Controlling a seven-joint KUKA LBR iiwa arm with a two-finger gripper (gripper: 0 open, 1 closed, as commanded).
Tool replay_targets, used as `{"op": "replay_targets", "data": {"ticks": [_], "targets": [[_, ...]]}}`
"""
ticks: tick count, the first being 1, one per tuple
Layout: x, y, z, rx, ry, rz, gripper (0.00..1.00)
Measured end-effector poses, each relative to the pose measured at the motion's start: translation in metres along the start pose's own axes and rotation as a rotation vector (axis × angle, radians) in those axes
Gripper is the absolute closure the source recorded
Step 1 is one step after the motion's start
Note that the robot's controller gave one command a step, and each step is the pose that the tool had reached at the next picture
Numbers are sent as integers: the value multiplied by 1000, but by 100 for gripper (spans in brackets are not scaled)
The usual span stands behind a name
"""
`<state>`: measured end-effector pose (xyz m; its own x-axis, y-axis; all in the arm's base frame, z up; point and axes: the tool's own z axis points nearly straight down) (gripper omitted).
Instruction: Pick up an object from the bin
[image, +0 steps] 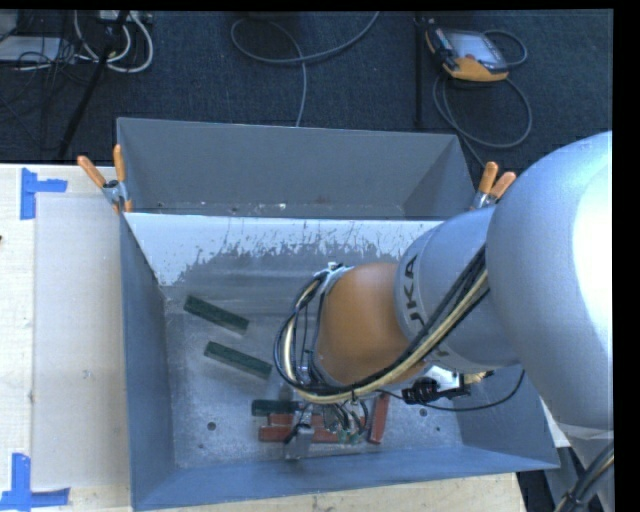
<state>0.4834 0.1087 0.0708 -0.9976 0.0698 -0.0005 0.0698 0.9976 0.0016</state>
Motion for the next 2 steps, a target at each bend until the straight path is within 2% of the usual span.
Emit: {"op": "replay_targets", "data": {"ticks": [1, 2], "targets": [[-31, 4, -126, -1, -7, -3, 100], [-56, -17, -267, 1, -8, -230, 100]]}}
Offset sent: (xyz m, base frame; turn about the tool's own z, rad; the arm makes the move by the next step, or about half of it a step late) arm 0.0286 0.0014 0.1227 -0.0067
